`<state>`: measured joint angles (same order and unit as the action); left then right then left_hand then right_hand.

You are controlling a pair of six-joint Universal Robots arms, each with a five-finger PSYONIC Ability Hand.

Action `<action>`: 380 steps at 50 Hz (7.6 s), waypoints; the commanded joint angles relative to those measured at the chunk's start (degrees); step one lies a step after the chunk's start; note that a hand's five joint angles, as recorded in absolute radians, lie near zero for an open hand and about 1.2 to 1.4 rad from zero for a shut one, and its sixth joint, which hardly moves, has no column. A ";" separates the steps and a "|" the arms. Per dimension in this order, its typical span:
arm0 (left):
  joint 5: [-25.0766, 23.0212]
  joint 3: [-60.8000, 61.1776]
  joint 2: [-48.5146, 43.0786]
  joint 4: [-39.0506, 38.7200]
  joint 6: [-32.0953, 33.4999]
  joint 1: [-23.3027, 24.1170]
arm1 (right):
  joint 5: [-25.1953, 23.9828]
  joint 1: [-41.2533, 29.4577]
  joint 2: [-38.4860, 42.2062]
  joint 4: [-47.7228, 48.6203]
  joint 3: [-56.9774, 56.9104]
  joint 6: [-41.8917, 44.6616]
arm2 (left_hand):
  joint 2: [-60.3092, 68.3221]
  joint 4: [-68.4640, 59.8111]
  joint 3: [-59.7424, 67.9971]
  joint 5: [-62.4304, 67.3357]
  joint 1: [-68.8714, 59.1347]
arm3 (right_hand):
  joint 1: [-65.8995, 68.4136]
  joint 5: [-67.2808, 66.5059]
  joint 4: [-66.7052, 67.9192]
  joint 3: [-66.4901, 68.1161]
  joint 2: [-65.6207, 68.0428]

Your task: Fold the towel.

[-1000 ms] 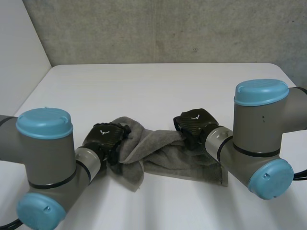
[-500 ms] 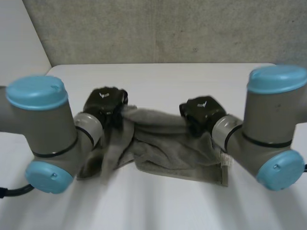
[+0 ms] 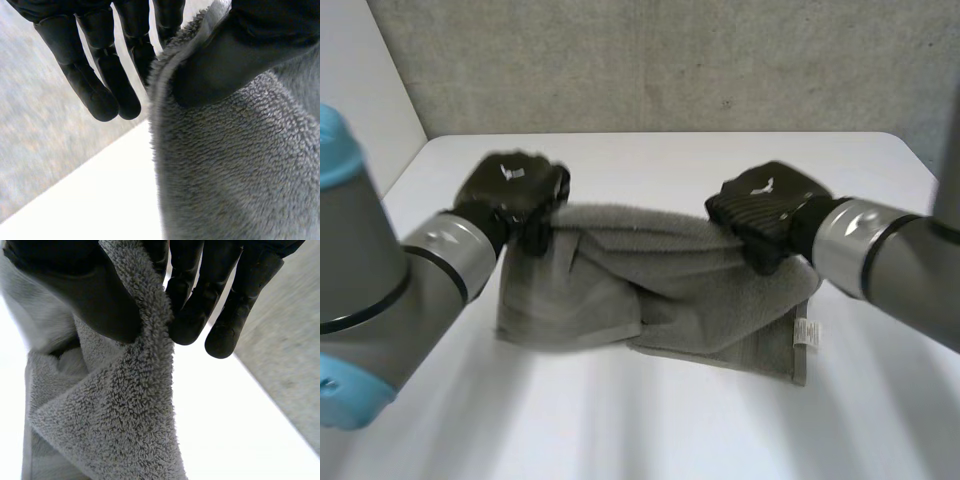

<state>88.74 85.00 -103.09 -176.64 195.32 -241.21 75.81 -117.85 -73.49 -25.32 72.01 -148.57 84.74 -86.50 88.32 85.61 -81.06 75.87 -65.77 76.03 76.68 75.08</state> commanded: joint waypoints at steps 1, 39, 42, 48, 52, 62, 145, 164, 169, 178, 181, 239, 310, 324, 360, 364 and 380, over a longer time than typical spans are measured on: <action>0.47 -5.98 -10.11 1.30 10.17 -3.66 | 0.74 -1.41 11.86 4.99 -7.82 2.06 | -4.74 6.50 -8.32 -15.61 1.06 | 4.13 -4.23 3.97 3.32 4.92; 1.88 19.24 2.90 -17.33 15.70 -3.92 | 4.35 -4.05 3.01 21.98 16.50 5.93 | -4.74 6.50 -8.32 -15.61 1.06 | 4.13 -4.23 3.97 3.32 4.92; 0.65 25.75 3.69 -20.41 18.08 -3.75 | 3.91 -3.44 4.50 21.37 18.87 7.16 | -4.74 6.50 -8.32 -15.61 1.06 | 4.13 -4.23 3.97 3.32 4.92; 0.47 30.84 4.04 -24.09 21.76 -1.12 | 4.61 -3.26 4.07 20.84 18.87 6.81 | -4.74 6.50 -8.32 -15.61 1.06 | -28.77 28.68 -28.94 -29.58 -27.99; 0.56 30.67 4.66 -24.45 22.03 -0.49 | 5.05 -3.26 0.47 20.58 17.30 5.50 | -4.74 6.50 -8.32 -15.61 1.06 | -55.17 55.08 -55.34 -55.98 -54.39; 0.56 31.10 4.57 -25.59 22.03 -0.67 | 4.27 -0.81 -1.65 12.60 10.45 0.39 | -4.74 6.50 -8.32 -15.61 1.06 | -56.87 56.77 -57.04 -57.68 -56.09; 0.65 32.34 4.22 -26.03 21.33 -1.99 | -2.76 4.03 21.03 1.15 -4.16 7.95 | -4.74 6.50 -8.32 -15.61 1.06 | -8.43 8.33 -8.59 -9.24 -7.64; 0.56 32.78 4.22 -26.12 21.42 -2.08 | -7.43 5.27 20.32 1.15 0.06 9.09 | -4.74 6.50 -8.32 -15.61 1.06 | -16.16 16.06 -16.33 -16.97 -15.38; 0.56 32.87 4.22 -26.12 21.33 -2.52 | -7.34 5.53 20.32 1.15 0.59 9.53 | -4.74 6.50 -8.32 -15.61 1.06 | -9.94 9.84 -10.10 -10.75 -9.15; 0.56 32.95 4.04 -27.78 21.50 -3.31 | -7.34 6.94 19.62 1.24 0.86 8.65 | -10.41 12.16 -13.98 -21.27 6.73 | 4.13 -4.23 3.97 3.32 4.92; 0.56 33.04 3.87 -28.58 21.50 -3.83 | -7.34 8.07 17.26 1.24 1.47 8.04 | -18.64 20.39 -22.21 -29.50 14.96 | 4.13 -4.23 3.97 3.32 4.92; 4.60 17.51 31.99 -19.55 28.62 -7.26 | -5.58 25.22 -29.16 0.47 6.59 -1.21 | -4.74 6.50 -8.32 -15.61 1.06 | 4.13 -4.23 3.97 3.32 4.92; -3.57 21.51 -6.33 -39.21 17.35 -16.14 | 4.09 12.03 3.98 37.19 22.37 10.32 | -4.74 6.50 -8.32 -15.61 1.06 | 4.13 -4.23 3.97 3.32 4.92; -6.38 38.66 16.67 -38.25 26.43 -18.68 | 2.42 15.72 -19.56 18.67 30.48 10.23 | -4.74 6.50 -8.32 -15.61 1.06 | 4.13 -4.23 3.97 3.32 4.92; -9.46 -14.39 -33.90 -30.44 26.51 -16.05 | 6.55 12.82 28.93 22.33 -14.44 15.42 | -4.74 6.50 -8.32 -15.61 1.06 | 4.13 -4.23 3.97 3.32 4.92; -8.50 -18.01 -36.82 -28.50 26.51 -15.88 | 6.90 12.56 31.39 25.50 -16.20 15.42 | -4.74 6.50 -8.32 -15.61 1.06 | 4.13 -4.23 3.97 3.32 4.92; -3.67 -15.84 -31.13 -24.28 24.85 -13.06 | 15.60 10.10 25.62 33.23 -8.49 10.86 | -74.74 76.50 -78.32 -85.61 71.06 | -65.87 65.77 -66.03 -66.68 -65.08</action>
<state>83.31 65.85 -139.32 -202.14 221.55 -254.43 89.95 -107.14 -40.83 8.15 56.68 -134.28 14.70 -14.94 14.16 12.63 -15.16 13.55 -3.19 14.58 14.07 14.10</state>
